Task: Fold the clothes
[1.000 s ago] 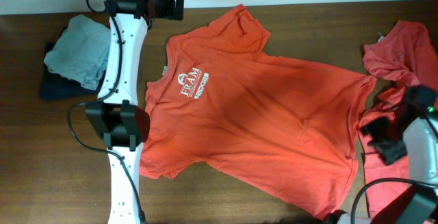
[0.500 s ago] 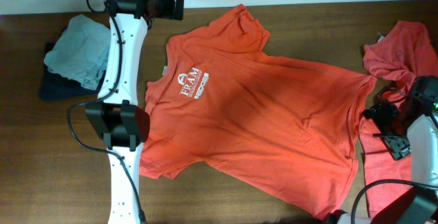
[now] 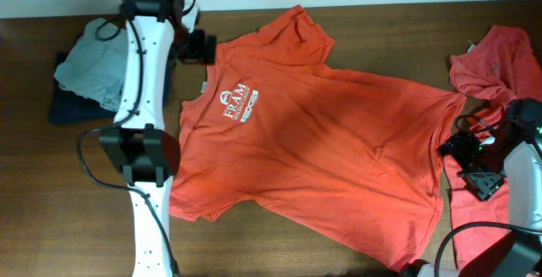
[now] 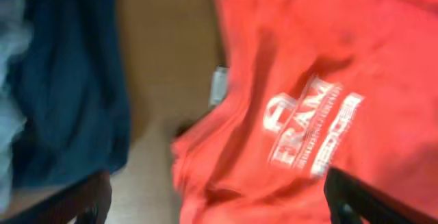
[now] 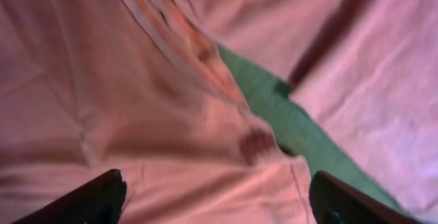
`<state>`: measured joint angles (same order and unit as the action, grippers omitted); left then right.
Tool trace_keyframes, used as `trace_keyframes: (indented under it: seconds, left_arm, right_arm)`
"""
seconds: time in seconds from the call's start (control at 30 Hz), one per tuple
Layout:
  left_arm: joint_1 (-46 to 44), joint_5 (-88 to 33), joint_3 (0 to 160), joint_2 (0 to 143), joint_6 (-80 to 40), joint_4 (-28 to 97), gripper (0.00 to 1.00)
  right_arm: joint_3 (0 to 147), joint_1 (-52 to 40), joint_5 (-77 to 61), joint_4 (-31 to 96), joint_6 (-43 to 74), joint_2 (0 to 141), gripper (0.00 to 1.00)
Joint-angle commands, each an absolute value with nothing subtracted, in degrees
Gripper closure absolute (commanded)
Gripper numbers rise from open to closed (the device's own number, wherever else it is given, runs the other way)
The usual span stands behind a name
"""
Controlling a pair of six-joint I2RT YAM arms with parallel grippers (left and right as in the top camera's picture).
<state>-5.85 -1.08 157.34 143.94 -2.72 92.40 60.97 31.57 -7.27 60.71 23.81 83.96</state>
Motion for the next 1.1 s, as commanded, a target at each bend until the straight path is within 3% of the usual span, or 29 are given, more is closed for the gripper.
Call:
trace_keyframes:
  seconds: [0.0,0.17,0.37,0.7,1.07]
  left_arm:
    - [-5.17,4.78,157.58,136.62,-7.42,96.31,0.01]
    - [-5.69,-1.21,157.56,129.75,-8.10,96.71,0.01]
    - [-8.60,-4.34,155.09,122.87,-8.14,96.71,0.01]
    - [-9.10,-1.30,131.31,114.37,-11.14,96.12,0.01]
    - [-3.81,-0.21,113.97,110.67,-16.88,77.45,0.01]
  right_arm:
    - [61.78,31.59,-8.38,63.26,22.94,82.00,0.12]
    - [61.71,28.91,-8.40,67.05,23.40,76.97,0.11]
    - [58.96,19.55,-8.40,70.76,24.82,72.12,0.08]
    - [46.13,10.00,-8.64,71.16,32.08,66.98,0.06]
    - [38.81,5.26,-9.45,73.10,40.77,61.43,0.04]
